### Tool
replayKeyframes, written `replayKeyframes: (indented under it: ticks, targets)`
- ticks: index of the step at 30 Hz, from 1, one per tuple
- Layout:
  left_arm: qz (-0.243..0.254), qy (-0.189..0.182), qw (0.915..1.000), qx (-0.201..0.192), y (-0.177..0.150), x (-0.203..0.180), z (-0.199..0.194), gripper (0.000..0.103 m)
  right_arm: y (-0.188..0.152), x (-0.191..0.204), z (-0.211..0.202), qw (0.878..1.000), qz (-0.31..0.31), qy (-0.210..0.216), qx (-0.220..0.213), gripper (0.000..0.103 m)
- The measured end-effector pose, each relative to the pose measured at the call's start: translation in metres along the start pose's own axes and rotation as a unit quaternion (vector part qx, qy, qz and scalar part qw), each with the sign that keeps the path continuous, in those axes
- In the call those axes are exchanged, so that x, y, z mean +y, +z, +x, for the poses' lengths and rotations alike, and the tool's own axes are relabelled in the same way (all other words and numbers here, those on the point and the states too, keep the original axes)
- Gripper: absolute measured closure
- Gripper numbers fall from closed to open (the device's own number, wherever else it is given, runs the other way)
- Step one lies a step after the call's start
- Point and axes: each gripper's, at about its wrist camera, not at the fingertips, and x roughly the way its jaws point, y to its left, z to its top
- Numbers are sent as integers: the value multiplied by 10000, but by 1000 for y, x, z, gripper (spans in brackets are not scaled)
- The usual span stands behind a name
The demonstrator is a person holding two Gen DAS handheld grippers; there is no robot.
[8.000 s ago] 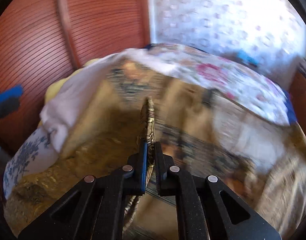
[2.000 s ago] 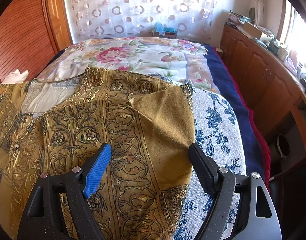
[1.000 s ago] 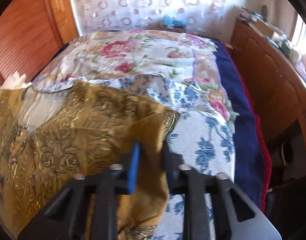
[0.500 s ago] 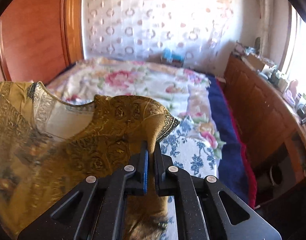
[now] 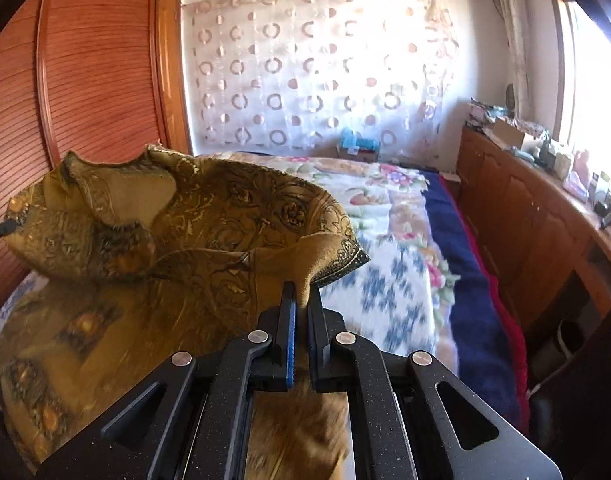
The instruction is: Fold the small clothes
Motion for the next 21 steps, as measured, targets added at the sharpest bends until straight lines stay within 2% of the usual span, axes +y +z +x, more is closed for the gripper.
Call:
replayKeyframes:
  ticks: [6, 9, 14, 19, 21]
  targets:
    - [57, 20, 9997, -231, -19, -13, -49, 102, -38, 16, -48, 10000, -23, -32, 31, 101]
    - [85, 95, 9997, -185, -27, -11, -66, 102, -53, 19, -75, 9999, 11, 81, 63, 101]
    - [191, 247, 9995, -34, -54, -8, -86, 102, -69, 14, -102, 9997, 198, 166, -38, 101]
    - [157, 333, 9991, 218, -76, -6, -97, 102, -92, 20, -114, 9995, 68, 228, 207, 101]
    - [402, 385, 9975, 437, -86, -11, -90, 98, -108, 23, -116, 9987, 64, 291, 419, 101]
